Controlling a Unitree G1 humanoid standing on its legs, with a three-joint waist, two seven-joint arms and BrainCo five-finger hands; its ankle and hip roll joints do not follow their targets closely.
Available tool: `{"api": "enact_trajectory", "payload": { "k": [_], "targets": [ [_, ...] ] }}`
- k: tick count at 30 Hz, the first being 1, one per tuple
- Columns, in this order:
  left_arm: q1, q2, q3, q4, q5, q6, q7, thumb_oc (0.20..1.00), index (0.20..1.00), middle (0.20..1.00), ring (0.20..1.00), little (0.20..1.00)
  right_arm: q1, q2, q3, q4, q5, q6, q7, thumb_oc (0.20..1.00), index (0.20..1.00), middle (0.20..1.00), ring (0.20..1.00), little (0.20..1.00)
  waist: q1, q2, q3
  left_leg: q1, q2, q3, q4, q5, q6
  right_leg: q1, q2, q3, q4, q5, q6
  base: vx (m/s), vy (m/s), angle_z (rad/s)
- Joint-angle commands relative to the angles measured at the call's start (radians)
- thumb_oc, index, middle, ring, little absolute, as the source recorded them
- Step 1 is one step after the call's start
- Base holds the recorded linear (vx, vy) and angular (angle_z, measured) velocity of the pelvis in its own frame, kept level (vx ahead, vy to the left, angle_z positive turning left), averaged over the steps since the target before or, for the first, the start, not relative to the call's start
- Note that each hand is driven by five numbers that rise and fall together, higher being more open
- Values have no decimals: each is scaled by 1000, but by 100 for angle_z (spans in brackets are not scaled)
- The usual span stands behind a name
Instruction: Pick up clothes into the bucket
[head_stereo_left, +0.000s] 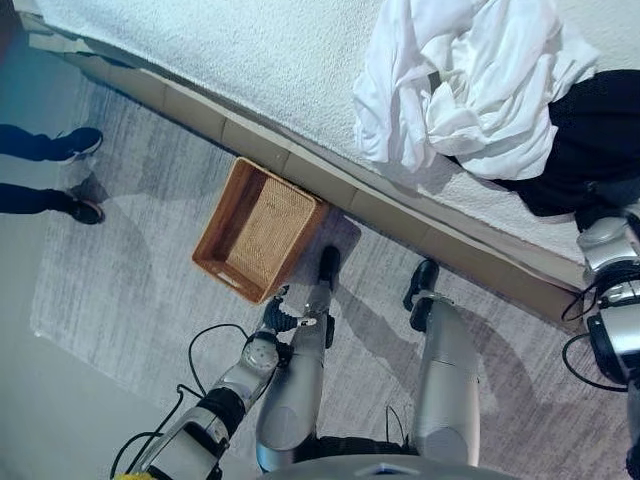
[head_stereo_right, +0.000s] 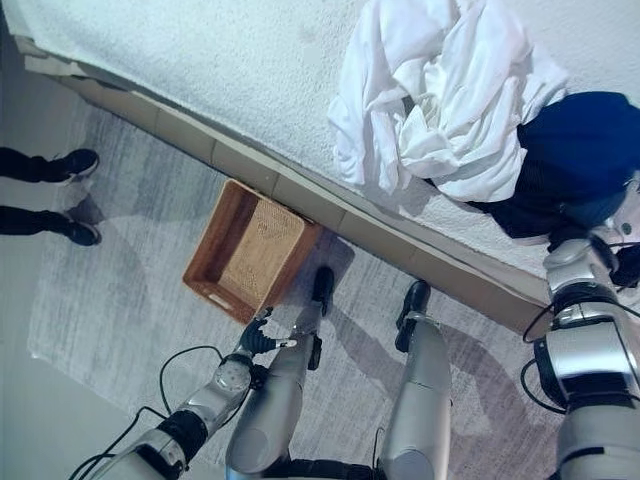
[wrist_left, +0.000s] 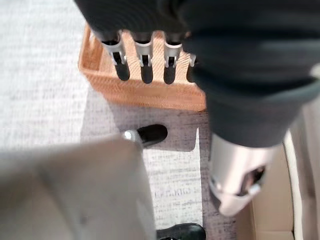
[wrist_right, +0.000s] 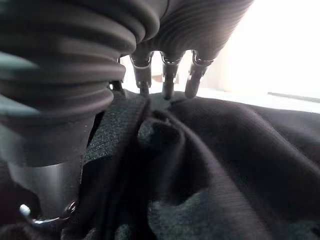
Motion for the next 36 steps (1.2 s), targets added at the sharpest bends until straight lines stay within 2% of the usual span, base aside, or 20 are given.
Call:
{"api": "enact_trajectory", "payload": {
  "k": [1, 2, 3, 4, 9, 17, 18, 21, 23, 24, 26, 31, 33, 34, 36],
  "targets": [
    [14, -14, -11, -7, -35, -18, 11, 1000, 1000, 1000, 1000, 1000, -20, -111, 77, 40, 22, 12, 86, 1000, 1000, 1000, 1000, 1000, -4, 15, -9, -46, -21, -16, 77, -45, 23, 64, -3, 3, -28, -17, 59, 4, -22, 14],
    [13, -15, -10, -6, -35, -18, 11, 1000, 1000, 1000, 1000, 1000, -23, -112, 80, 42, 23, 12, 87, 702, 702, 702, 702, 702, -6, 15, -9, -47, -22, -16, 77, -45, 23, 62, -4, 4, -27, -18, 59, -9, -33, 12],
    [15, -7, -7, -3, -38, -18, 8, 1000, 1000, 1000, 1000, 1000, -42, -116, 102, 51, 20, 16, 143, 586, 586, 586, 586, 586, -3, 11, -9, -57, -24, -16, 78, -42, 23, 54, -5, 3, -23, -17, 57, -5, -33, 7],
    [15, -14, 1, 13, -35, -13, 5, 1000, 1000, 1000, 1000, 1000, -63, -116, 99, 69, 46, 14, 153, 200, 200, 200, 200, 200, -5, 8, -9, -66, -29, -17, 82, -39, 23, 47, -6, 6, -25, -14, 55, -4, -32, 4],
    [24, -21, 11, 41, -29, -4, 5, 1000, 1000, 1000, 1000, 1000, -76, -96, 97, 73, 76, 9, 159, 200, 200, 200, 200, 200, -4, -2, -9, -59, -34, -20, 90, -43, 28, 57, -4, 10, -34, -8, 57, -2, 3, 1],
    [53, -10, 67, 77, -38, 3, 10, 1000, 1000, 1000, 1000, 1000, -71, -73, 96, 24, 91, 2, 166, 200, 200, 200, 200, 200, -16, -43, -9, -4, -34, 2, 151, -87, 34, 148, 12, 32, -76, 19, 59, -40, 43, -3],
    [51, -4, 80, 83, -42, 5, 8, 1000, 1000, 1000, 1000, 1000, -90, -81, 93, 21, 100, 1, 167, 200, 200, 200, 200, 200, -16, -55, -9, 9, -28, 8, 159, -71, 37, 176, 19, 30, -109, 65, 55, -111, 83, -13],
    [55, 8, 97, 86, -47, 4, 7, 1000, 1000, 1000, 1000, 1000, -107, -85, 101, 4, 106, -4, 167, 200, 200, 200, 200, 200, -22, -70, -9, 40, -22, 18, 170, -84, 37, 215, 28, 36, -131, 79, 57, -56, 66, -22],
    [63, 25, 117, 73, -51, 1, 3, 1000, 1000, 1000, 1000, 1000, -131, -91, 108, -22, 112, -9, 167, 200, 200, 200, 200, 200, -32, -95, -9, 102, -13, 35, 182, -103, 35, 287, 42, 51, -170, 101, 63, -27, 79, -24],
    [63, 25, 117, 72, -51, 1, 3, 1000, 1000, 1000, 1000, 1000, -131, -91, 108, -22, 112, -9, 167, 200, 200, 200, 200, 200, -32, -95, -9, 103, -12, 36, 181, -103, 36, 288, 42, 51, -171, 102, 63, 0, 101, -33],
    [73, 46, 140, 40, -60, -8, -3, 1000, 1000, 1000, 1000, 1000, -146, -85, 115, -68, 111, -18, 165, 200, 200, 200, 200, 200, -42, -123, -13, 179, 0, 62, 182, -121, 34, 368, 64, 72, -229, 129, 74, 16, 109, -30],
    [100, 92, 168, -91, -96, -29, -35, 1000, 1000, 1000, 1000, 1000, -138, -99, 108, -128, 118, -34, 175, 200, 200, 200, 200, 200, -52, -160, -94, 269, 22, 99, 153, -139, 31, 476, 100, 93, -349, 168, 93, 58, 50, -49],
    [104, 98, 175, -102, -104, -28, -41, 1000, 1000, 1000, 1000, 1000, -133, -97, 106, -141, 118, -34, 177, 200, 200, 200, 200, 200, -54, -166, -112, 287, 24, 108, 142, -139, 33, 495, 105, 100, -373, 179, 96, 93, 49, -37],
    [111, 112, 183, -158, -112, -29, -58, 1000, 1000, 1000, 1000, 1000, -116, -96, 97, -184, 120, -39, 185, 200, 200, 200, 200, 200, -61, -178, -147, 325, 30, 125, 129, -148, 35, 536, 116, 113, -407, 186, 102, 94, 54, -19],
    [107, 125, 189, -219, -124, -32, -68, 1000, 1000, 1000, 1000, 1000, -107, -94, 94, -227, 118, -41, 194, 200, 200, 200, 200, 200, -66, -186, -180, 366, 36, 144, 116, -161, 37, 576, 124, 127, -438, 189, 109, 127, 62, -30]
  ]
}}
